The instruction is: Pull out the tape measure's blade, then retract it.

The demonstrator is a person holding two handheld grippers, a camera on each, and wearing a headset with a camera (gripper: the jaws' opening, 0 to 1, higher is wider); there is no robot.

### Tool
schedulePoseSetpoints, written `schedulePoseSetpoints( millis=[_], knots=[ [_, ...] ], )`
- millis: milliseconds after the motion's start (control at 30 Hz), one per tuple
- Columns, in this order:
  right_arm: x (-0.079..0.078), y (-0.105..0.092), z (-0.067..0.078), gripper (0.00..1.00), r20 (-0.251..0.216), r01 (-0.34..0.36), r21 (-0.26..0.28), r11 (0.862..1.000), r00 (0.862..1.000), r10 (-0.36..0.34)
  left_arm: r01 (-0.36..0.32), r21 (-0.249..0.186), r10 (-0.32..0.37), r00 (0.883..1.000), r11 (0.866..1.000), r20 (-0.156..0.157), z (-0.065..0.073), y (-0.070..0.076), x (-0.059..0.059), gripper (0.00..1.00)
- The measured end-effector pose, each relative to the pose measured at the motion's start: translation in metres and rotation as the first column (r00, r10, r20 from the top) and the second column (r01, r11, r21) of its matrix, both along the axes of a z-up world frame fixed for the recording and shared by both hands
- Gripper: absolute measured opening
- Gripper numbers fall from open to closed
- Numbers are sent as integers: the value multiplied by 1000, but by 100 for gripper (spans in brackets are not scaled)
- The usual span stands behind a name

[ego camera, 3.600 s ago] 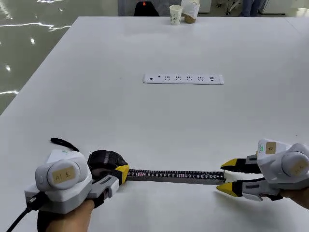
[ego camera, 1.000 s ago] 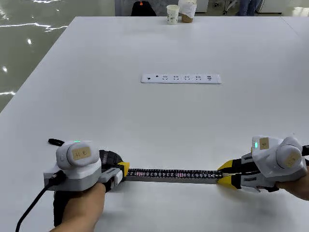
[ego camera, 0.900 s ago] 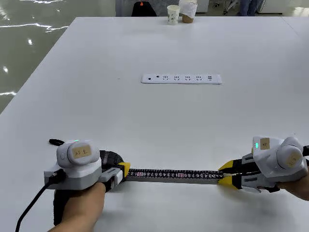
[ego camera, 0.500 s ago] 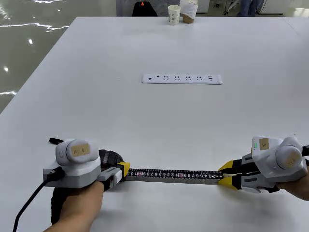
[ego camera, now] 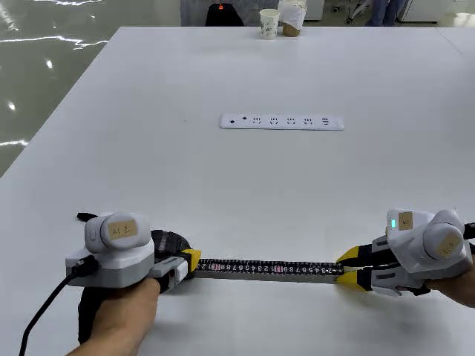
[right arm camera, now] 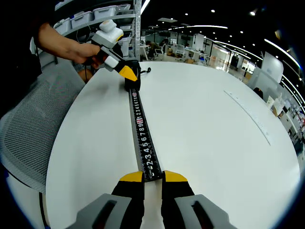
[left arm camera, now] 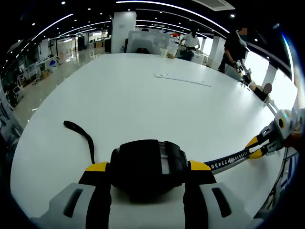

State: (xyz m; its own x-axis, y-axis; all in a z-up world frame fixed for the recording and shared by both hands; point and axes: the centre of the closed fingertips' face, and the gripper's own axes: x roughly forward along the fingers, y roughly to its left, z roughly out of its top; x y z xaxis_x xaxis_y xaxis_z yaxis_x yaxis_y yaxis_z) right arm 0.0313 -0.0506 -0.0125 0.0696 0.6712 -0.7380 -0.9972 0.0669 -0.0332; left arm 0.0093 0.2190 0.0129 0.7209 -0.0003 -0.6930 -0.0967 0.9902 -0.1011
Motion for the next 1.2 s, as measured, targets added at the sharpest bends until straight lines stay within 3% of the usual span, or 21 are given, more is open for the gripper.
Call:
schedulePoseSetpoints(
  millis=[1200],
  knots=[
    [-5,29,1,9,-14,-28,23,999,1000,28,12,-26,-13,1000,1000,-10,1,2,-1,56]
  ],
)
